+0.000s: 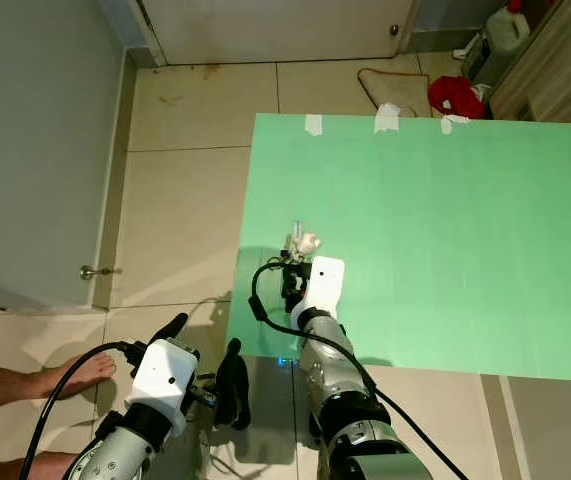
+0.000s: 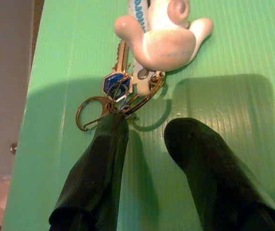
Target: Hang keys on a hook
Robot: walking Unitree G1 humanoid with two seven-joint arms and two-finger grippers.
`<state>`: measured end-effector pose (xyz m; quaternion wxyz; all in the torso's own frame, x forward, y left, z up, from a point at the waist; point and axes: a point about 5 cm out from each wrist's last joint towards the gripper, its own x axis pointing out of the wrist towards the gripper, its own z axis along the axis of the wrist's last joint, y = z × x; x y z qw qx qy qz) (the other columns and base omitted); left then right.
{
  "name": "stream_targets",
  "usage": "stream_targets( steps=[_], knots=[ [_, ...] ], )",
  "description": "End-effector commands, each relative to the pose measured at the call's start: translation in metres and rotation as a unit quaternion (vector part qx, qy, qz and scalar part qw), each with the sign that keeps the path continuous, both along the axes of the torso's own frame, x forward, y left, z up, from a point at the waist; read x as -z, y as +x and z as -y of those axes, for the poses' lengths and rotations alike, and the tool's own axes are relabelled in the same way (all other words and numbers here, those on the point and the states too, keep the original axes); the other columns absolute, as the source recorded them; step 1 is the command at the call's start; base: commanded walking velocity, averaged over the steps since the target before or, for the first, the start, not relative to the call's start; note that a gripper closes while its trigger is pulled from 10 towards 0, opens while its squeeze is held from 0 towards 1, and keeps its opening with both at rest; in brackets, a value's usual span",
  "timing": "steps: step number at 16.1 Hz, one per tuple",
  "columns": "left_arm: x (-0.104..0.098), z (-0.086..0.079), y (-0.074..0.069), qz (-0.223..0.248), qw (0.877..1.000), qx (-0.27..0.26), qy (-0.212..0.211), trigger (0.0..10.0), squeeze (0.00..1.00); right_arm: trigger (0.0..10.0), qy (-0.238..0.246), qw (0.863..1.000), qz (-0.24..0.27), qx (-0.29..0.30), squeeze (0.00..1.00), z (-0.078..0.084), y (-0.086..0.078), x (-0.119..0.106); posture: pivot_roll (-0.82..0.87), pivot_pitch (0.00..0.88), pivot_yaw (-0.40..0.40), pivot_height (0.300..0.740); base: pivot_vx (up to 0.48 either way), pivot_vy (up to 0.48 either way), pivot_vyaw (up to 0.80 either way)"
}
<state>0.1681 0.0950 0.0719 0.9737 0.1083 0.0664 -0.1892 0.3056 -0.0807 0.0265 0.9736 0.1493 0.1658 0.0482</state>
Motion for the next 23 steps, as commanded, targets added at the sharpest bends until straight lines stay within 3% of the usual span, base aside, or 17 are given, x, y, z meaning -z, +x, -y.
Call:
stream_targets(
  steps=[1, 4, 6, 8, 12, 23],
  knots=[
    [0.007, 0.0, -0.007, -0.021, 1.0, -0.003, 0.005, 10.0, 0.0, 10.0, 0.034, 0.999, -0.026, 0.004, 0.0, -0.017, -0.004, 0.003, 0.13, 0.414, 0.061, 0.74, 0.0, 0.0, 0.0],
    [0.008, 0.002, -0.008, -0.021, 1.0, 0.0, 0.005, 10.0, 0.0, 10.0, 0.042, 0.998, -0.039, 0.002, 0.0, -0.016, -0.005, 0.005, 0.13, 0.414, 0.059, 0.74, 0.0, 0.0, 0.0],
    [0.009, 0.003, -0.007, -0.022, 1.0, 0.003, 0.005, 10.0, 0.0, 10.0, 0.008, 0.999, -0.046, -0.014, 0.0, -0.01, -0.01, 0.011, 0.13, 0.414, 0.057, 0.74, 0.0, 0.0, 0.0],
    [0.009, 0.003, -0.007, -0.022, 1.0, 0.004, 0.005, 10.0, 0.0, 10.0, 0.004, 0.998, -0.053, -0.014, 0.0, -0.008, -0.013, 0.015, 0.12, 0.413, 0.057, 0.74, 0.0, 0.0, 0.0],
    [0.01, 0.005, -0.006, -0.022, 1.0, 0.008, 0.005, 10.0, 0.0, 10.0, 0.043, 0.997, -0.057, -0.008, 0.0, -0.022, -0.009, 0.006, 0.13, 0.397, 0.062, 0.74, 0.0, 0.0, 0.0],
    [0.012, 0.007, -0.005, -0.02, 1.0, 0.009, 0.005, 10.0, 0.0, 10.0, 0.105, 0.99, -0.091, 0.014, 0.0, -0.039, -0.002, -0.003, 0.13, 0.365, 0.049, 0.74, 0.0, 0.0, 0.0]
  ],
)
